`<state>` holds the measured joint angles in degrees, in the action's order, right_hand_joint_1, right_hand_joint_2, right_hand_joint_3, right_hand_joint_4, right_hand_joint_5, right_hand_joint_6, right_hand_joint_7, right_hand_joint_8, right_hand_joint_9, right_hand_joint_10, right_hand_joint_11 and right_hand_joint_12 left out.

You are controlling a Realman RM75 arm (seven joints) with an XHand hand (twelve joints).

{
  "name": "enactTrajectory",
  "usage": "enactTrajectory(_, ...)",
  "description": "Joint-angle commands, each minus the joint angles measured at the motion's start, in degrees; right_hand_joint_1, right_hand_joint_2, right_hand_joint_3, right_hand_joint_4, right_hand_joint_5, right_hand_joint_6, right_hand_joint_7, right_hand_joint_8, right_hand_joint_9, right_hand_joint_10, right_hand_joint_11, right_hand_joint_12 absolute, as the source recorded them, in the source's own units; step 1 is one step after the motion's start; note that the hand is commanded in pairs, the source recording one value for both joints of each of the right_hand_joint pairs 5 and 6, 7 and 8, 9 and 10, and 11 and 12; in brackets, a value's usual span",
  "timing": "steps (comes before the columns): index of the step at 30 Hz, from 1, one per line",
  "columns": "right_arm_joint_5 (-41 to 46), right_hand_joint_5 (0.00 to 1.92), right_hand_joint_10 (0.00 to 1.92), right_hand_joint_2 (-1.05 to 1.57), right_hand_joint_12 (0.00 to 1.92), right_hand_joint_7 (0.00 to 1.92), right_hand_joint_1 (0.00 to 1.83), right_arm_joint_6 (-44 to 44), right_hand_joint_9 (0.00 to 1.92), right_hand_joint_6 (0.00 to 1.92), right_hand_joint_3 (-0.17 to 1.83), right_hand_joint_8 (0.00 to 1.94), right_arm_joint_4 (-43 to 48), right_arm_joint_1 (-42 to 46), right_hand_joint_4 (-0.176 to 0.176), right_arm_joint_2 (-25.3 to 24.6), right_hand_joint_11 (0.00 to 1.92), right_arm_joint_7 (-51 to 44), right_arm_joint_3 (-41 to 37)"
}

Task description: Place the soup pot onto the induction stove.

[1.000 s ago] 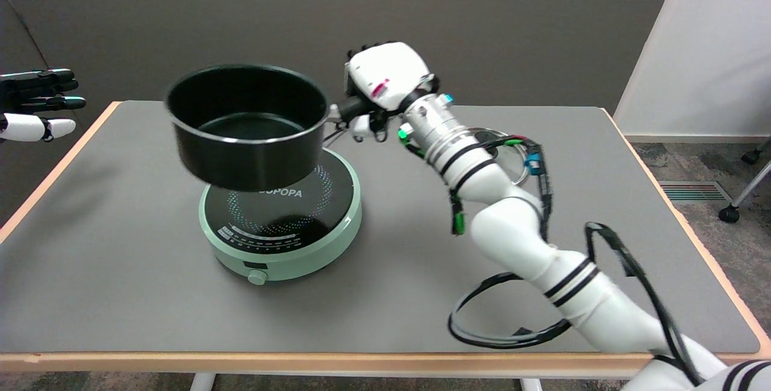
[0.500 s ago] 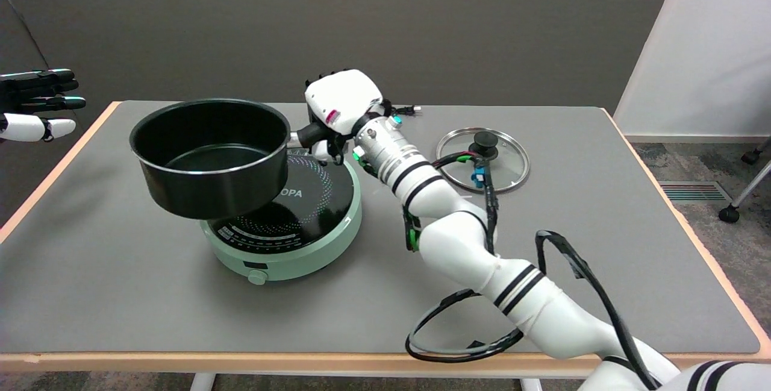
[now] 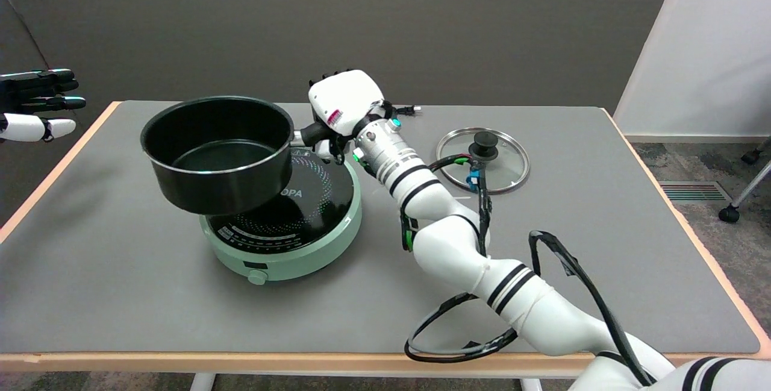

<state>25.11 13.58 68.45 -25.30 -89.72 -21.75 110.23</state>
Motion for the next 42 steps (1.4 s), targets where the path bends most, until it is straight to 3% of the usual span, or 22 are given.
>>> enactTrajectory(1, -1.19, 1.7, 1.7, 1.09, 1.7, 1.7, 0.96, 10.83, 1.7, 1.7, 0.87, 1.7, -1.73, 4.0, -0.082, 4.59, 1.7, 0.0, 0.43)
enactTrajectory(17, -1.19, 1.72, 1.72, 1.13, 1.72, 1.72, 0.95, 18.19, 1.72, 1.72, 0.82, 1.72, -5.64, 6.56, -0.08, 6.76, 1.72, 0.39, 0.59)
enactTrajectory(42, -1.19, 1.68, 1.68, 1.18, 1.68, 1.68, 0.92, 19.47, 1.68, 1.68, 0.72, 1.68, -11.96, 4.65, -0.081, 3.96, 1.68, 0.4, 1.23)
